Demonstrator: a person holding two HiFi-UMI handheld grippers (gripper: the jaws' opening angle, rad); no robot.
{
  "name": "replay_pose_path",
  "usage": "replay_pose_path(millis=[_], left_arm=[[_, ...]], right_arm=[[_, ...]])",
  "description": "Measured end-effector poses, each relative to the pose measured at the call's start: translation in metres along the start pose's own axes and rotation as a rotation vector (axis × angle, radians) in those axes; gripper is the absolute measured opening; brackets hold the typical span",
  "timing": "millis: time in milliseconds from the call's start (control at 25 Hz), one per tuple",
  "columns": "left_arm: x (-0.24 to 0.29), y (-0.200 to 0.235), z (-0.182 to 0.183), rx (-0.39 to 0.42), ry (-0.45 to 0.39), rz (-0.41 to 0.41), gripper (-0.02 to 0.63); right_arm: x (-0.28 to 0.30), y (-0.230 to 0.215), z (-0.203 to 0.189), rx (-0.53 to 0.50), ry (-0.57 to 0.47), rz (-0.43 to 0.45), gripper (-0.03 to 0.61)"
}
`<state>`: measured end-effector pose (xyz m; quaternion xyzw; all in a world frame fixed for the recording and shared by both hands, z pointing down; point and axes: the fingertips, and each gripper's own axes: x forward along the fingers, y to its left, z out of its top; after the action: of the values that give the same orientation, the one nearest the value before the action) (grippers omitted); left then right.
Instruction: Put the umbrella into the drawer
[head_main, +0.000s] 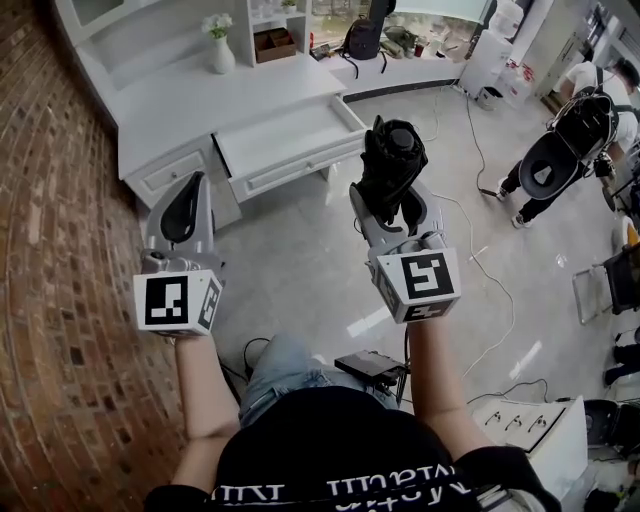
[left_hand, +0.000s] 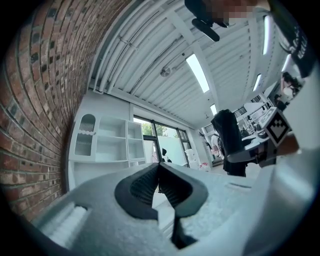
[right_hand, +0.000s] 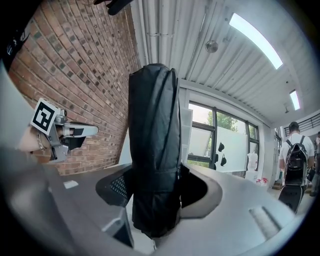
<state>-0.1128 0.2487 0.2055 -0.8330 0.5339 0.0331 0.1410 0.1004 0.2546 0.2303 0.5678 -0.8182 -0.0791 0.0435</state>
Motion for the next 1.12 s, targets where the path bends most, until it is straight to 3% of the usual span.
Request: replay_pose_path(millis=[440, 640, 880, 1120], left_arm=[[0.049, 0.01, -0.014, 0.003, 0.01, -0.009, -0.006], [0.121, 0.055, -0.047, -0.016, 0.026, -0.004, -0.006], [0.165, 0.099, -0.077, -0.022, 0.061, 0.055, -0.006], [0.225, 0.146, -0.105, 0.002, 0.079, 0.034, -0.006]], right_arm=[[0.038, -0.032, -0.012, 0.036, 0.002, -0.004, 0.256], [0.122, -0.059, -0.029, 0.023, 0.022, -0.028, 0.256], [0.18, -0.072, -0.042, 0.011, 0.034, -0.033, 0.256], [0.258, -0.085, -0.051, 0.03, 0.061, -0.037, 0.256]])
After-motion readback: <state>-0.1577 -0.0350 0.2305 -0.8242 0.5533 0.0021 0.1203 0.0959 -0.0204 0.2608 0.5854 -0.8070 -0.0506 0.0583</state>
